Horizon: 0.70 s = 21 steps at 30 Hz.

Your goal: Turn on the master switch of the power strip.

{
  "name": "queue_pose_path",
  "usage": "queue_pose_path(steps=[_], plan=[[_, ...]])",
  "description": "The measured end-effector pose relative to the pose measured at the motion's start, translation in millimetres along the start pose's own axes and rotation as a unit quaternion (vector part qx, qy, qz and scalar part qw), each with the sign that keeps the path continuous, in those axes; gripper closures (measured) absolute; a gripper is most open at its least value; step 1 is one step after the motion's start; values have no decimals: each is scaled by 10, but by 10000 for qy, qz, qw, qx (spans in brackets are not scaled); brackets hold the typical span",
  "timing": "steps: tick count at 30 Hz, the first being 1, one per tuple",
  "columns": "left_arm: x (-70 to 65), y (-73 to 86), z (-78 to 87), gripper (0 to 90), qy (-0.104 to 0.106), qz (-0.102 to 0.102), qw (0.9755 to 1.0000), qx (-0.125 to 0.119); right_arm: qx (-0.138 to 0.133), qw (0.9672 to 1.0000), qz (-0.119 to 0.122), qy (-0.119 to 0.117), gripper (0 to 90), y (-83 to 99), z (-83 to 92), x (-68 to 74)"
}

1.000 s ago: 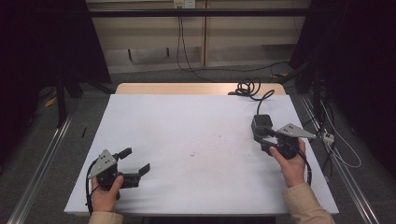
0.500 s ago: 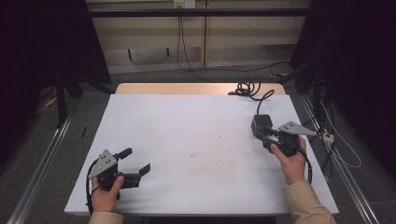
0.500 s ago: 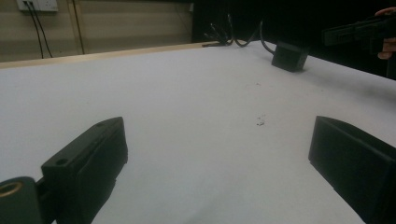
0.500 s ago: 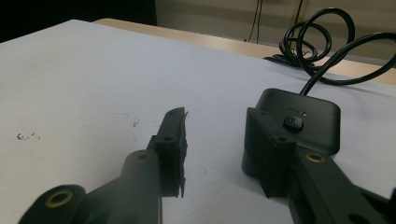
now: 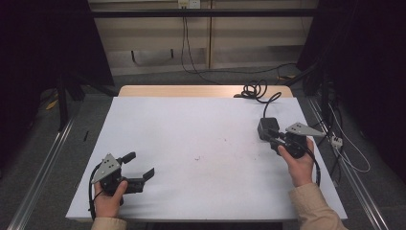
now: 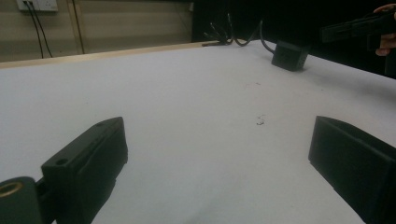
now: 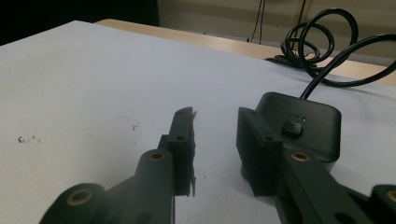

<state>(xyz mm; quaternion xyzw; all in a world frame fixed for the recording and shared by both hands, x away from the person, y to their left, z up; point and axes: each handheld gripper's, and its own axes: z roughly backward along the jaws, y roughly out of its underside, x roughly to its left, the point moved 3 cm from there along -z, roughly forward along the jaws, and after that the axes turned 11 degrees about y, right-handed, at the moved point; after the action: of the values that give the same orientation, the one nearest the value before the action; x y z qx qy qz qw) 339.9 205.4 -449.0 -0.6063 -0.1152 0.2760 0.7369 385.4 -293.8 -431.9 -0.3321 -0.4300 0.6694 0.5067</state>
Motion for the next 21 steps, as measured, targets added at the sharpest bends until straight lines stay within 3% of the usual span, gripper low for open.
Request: queue_pose_path(steps=[21], plan=[[-6, 8, -14, 42, 34, 23, 10000, 29, 28, 9999, -55, -100, 790, -69, -53, -19]])
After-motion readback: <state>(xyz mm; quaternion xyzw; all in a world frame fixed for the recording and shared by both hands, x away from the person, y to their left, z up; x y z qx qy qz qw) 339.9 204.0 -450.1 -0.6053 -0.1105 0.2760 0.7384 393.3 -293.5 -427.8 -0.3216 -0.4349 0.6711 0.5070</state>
